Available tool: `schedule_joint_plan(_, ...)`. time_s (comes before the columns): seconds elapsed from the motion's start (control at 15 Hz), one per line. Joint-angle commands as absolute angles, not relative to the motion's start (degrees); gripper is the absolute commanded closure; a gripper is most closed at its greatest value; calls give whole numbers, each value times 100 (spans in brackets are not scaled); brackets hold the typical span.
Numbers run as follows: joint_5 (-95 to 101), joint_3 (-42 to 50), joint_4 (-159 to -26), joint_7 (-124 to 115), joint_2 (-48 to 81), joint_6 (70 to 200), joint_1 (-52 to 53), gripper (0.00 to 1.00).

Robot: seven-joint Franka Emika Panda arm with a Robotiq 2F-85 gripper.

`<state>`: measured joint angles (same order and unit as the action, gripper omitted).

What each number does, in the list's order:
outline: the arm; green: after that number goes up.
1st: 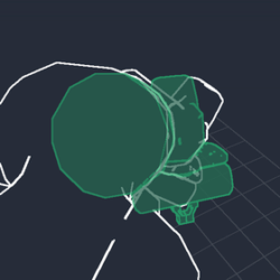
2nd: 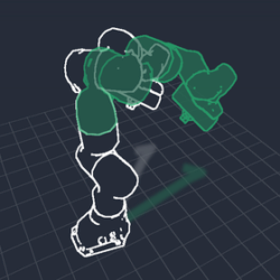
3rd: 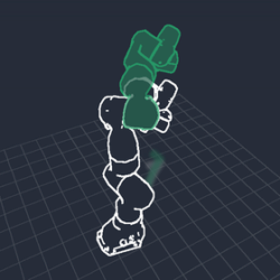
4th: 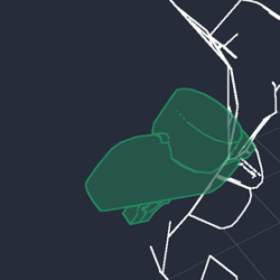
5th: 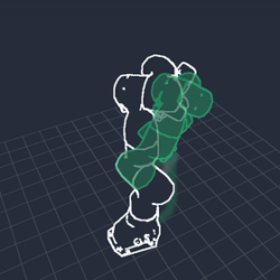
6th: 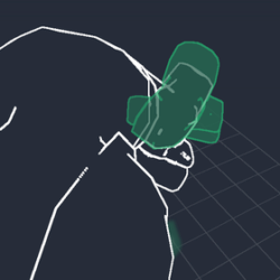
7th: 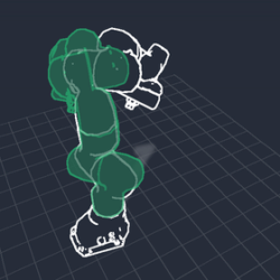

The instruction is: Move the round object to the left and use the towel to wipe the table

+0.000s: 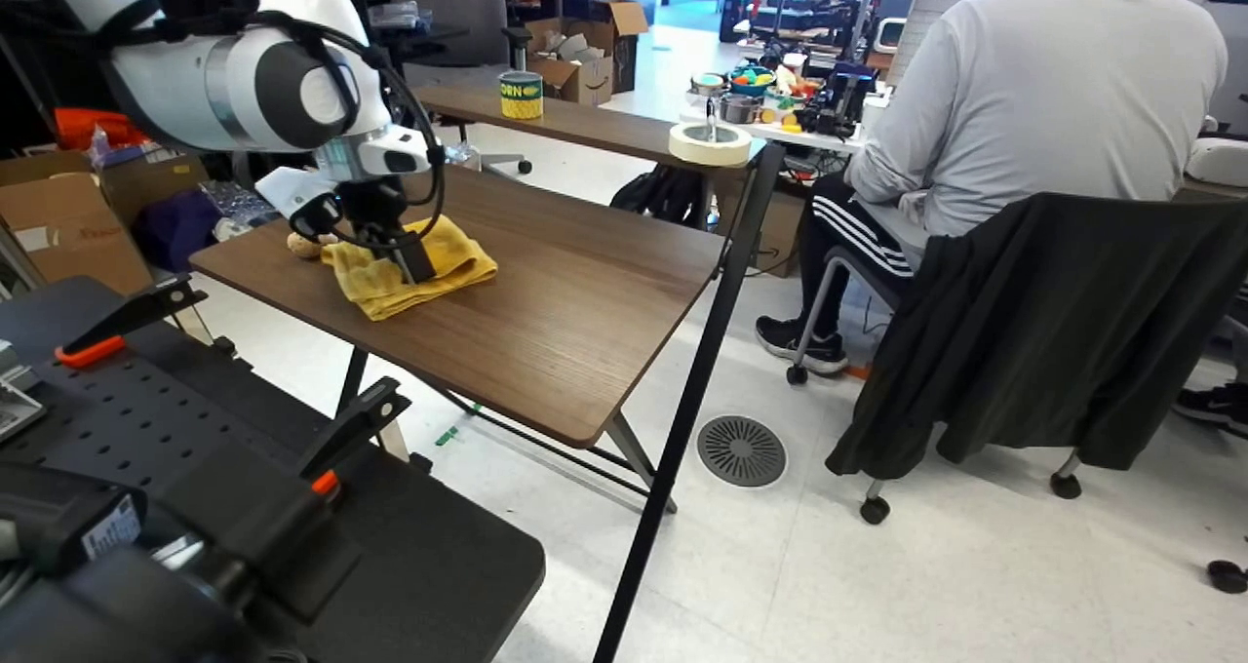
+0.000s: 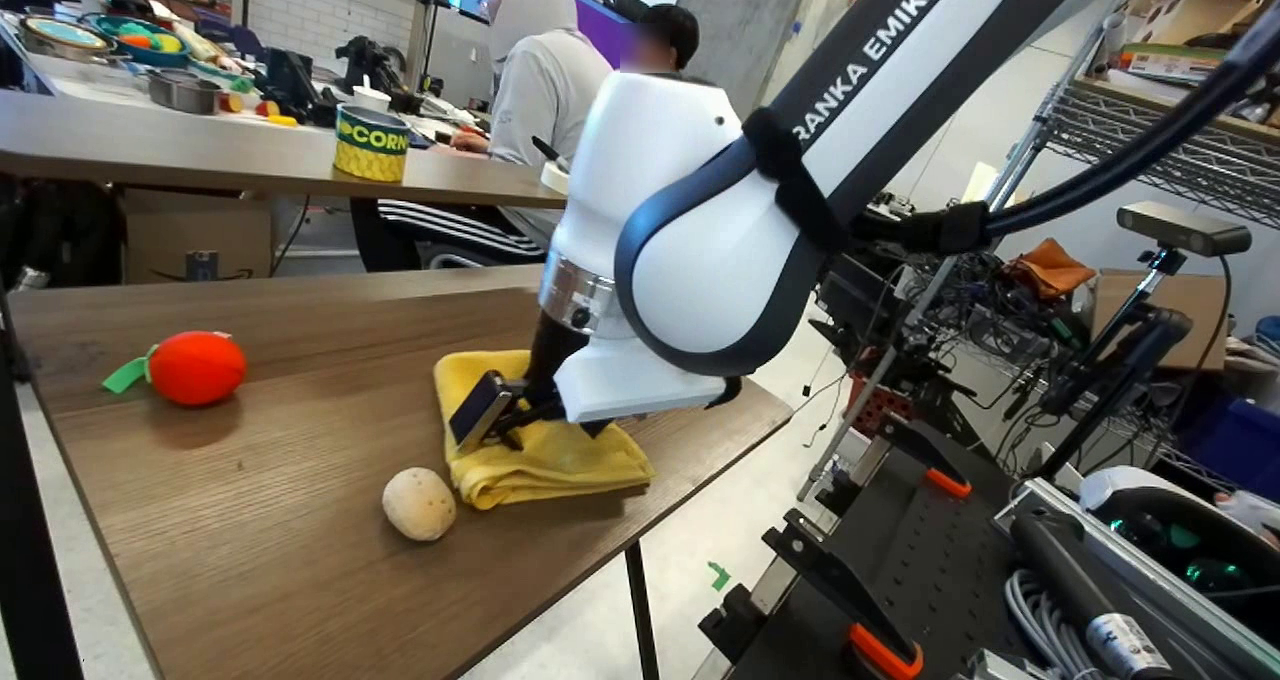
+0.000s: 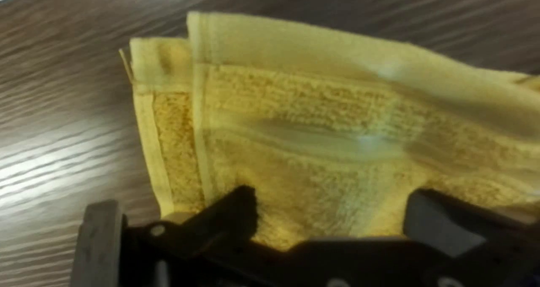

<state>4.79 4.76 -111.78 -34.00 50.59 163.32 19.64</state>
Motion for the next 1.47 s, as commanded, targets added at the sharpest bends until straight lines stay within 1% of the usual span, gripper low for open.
schedule_joint_plan(0.0,158,157,-11341,-2749,5079,16374,1777,0)
schedule_joint_plan(0.6,-535,1460,-12167,-3156,4854,16302,1619,0)
schedule_joint_plan(0.8,-596,1675,-12205,-3217,4894,16375,1529,0)
schedule_joint_plan(0.93,-617,1607,-12101,-3176,4928,16416,1453,0)
schedule_joint_plan(1.13,-667,1260,-11902,-3067,4905,16559,1413,0)
schedule_joint_plan(1.4,-559,1149,-11378,-3191,5197,16787,1899,0)
